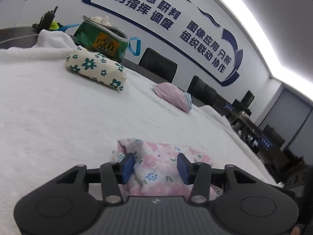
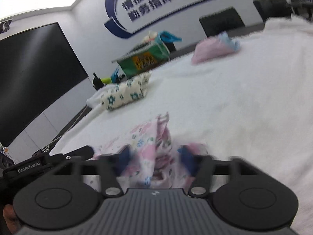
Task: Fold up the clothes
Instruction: 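Grasp the folded pink floral dress with both grippers at its ends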
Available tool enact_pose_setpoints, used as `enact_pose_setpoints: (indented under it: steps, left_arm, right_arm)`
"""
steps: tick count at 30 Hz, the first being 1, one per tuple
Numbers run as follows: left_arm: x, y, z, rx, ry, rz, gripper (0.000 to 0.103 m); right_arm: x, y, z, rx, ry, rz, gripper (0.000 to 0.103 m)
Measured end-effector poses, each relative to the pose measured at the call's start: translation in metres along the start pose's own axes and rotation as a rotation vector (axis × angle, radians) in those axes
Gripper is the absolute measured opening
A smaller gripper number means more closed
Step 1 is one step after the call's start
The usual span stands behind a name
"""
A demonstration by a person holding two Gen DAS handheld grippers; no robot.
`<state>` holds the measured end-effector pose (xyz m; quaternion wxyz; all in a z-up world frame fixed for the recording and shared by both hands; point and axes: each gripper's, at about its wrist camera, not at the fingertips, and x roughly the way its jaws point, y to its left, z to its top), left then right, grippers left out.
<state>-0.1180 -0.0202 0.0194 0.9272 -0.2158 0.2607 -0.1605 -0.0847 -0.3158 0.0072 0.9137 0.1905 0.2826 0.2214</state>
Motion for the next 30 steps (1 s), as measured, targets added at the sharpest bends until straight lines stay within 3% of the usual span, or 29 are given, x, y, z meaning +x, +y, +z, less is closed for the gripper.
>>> enact_pose_setpoints:
  steps: [2, 6, 9, 10, 12, 13, 15, 16, 17, 18, 19, 20, 24, 26, 30]
  left_arm:
    - [0.003, 0.001, 0.0, -0.003, 0.014, 0.006, 0.04]
    - [0.002, 0.012, 0.005, -0.058, 0.025, -0.024, 0.038]
    - [-0.012, 0.018, 0.013, -0.048, -0.033, -0.003, 0.051]
    - [-0.014, 0.018, 0.016, -0.032, -0.03, 0.024, 0.06]
    - [-0.006, 0.019, 0.02, -0.025, 0.04, 0.069, 0.06]
    - [0.001, 0.02, 0.02, -0.031, 0.079, 0.05, 0.06]
    - [0.013, 0.021, 0.021, -0.043, 0.143, 0.016, 0.06]
    - [0.015, 0.02, 0.021, -0.048, 0.139, 0.012, 0.059]
    - [0.018, 0.02, 0.022, -0.056, 0.143, -0.002, 0.051]
    - [0.021, 0.02, 0.024, -0.072, 0.163, -0.04, 0.045]
    - [0.024, 0.021, 0.025, -0.086, 0.181, -0.071, 0.04]
    - [0.026, 0.021, 0.025, -0.094, 0.19, -0.084, 0.04]
    - [0.023, 0.03, 0.027, -0.091, 0.197, -0.096, 0.043]
    - [0.02, 0.036, 0.027, -0.097, 0.206, -0.092, 0.06]
    - [0.022, 0.041, 0.029, -0.098, 0.232, -0.121, 0.059]
  right_arm:
    - [-0.003, -0.002, -0.002, 0.007, 0.013, 0.005, 0.023]
    - [-0.01, -0.005, -0.005, 0.021, 0.038, 0.014, 0.022]
    - [-0.019, -0.008, -0.001, 0.041, 0.007, 0.006, 0.045]
    - [-0.023, -0.009, 0.001, 0.048, -0.012, 0.003, 0.056]
    - [-0.023, -0.011, 0.005, 0.056, -0.028, 0.006, 0.071]
    - [-0.018, -0.013, 0.008, 0.067, -0.02, 0.001, 0.076]
    - [-0.001, -0.017, 0.011, 0.101, 0.031, 0.008, 0.076]
    - [0.01, -0.019, 0.012, 0.122, 0.062, 0.023, 0.075]
    - [0.016, -0.018, 0.013, 0.123, 0.074, 0.037, 0.073]
    - [0.021, -0.015, 0.014, 0.115, 0.076, 0.049, 0.068]
    - [0.026, -0.013, 0.015, 0.11, 0.091, 0.076, 0.049]
    - [0.031, -0.011, 0.016, 0.107, 0.113, 0.11, 0.04]
    - [0.035, -0.014, 0.021, 0.122, 0.135, 0.132, 0.04]
    - [0.029, -0.022, 0.023, 0.152, 0.134, 0.133, 0.049]
    - [0.024, -0.027, 0.021, 0.146, 0.151, 0.151, 0.054]
